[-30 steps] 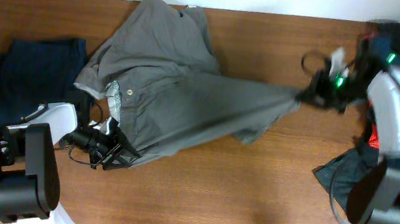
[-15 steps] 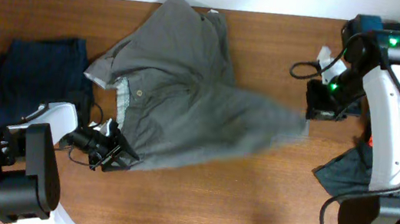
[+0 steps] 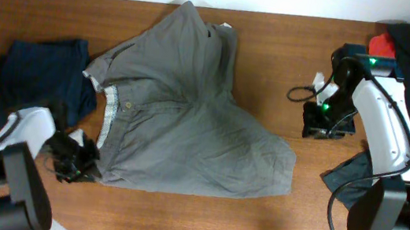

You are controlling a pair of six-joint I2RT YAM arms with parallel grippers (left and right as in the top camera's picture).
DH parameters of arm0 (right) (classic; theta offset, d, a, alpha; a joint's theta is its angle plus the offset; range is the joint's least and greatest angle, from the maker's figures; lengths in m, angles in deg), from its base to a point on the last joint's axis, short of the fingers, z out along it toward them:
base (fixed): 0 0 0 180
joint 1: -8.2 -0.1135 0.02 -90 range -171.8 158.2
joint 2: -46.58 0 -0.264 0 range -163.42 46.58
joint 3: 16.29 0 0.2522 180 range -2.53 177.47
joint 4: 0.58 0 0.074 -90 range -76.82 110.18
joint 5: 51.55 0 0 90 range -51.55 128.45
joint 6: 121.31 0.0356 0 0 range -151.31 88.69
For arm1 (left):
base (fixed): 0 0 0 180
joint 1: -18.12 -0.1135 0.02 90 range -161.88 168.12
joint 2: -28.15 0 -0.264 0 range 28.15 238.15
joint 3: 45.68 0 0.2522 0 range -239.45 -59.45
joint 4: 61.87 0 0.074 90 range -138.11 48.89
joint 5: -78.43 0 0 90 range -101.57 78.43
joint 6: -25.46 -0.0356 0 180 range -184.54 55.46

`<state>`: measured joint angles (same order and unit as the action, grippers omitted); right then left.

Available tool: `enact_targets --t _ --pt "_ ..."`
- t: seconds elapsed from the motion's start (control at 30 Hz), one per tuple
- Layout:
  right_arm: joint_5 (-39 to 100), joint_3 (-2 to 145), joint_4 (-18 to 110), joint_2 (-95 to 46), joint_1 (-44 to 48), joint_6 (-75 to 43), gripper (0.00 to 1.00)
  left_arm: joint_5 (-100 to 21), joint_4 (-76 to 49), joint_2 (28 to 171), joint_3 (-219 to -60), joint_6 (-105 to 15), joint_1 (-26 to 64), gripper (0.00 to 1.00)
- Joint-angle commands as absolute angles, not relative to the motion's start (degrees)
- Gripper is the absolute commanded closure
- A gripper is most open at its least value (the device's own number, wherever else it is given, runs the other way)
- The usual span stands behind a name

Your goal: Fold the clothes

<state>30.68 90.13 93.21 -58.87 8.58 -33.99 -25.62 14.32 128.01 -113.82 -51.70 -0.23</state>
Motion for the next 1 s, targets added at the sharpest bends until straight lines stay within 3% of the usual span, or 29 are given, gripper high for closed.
enact_targets --t 0.0,0.23,0.53,0.8,0.83,0.97 --pt "29.32 89.92 88.18 -58.95 9.41 -31.25 0.46 -24.68 14.54 122.06 -118.38 -52.23 -2.35 0.76" --pt "27.66 86.77 86.28 -61.38 9.92 -28.32 0.43 -34.38 14.28 118.87 -119.61 -52.27 1.37 0.7" --pt "13.04 72.21 74.57 -64.48 10.48 -28.06 0.43 -32.13 10.19 118.89 -119.52 -52.62 14.37 0.7" --pt "-4.8 62.92 64.05 -64.48 10.42 -28.02 0.4 -28.02 9.49 119.22 -119.37 -52.62 23.12 0.62" --pt "-5.82 62.62 63.0 -64.48 10.44 -28.0 0.55 -27.82 9.32 119.22 -119.21 -52.6 24.32 0.62" --pt "-9.43 62.64 60.58 -64.48 10.53 -27.82 0.96 -25.27 8.42 119.26 -117.6 -52.4 26.48 0.62"
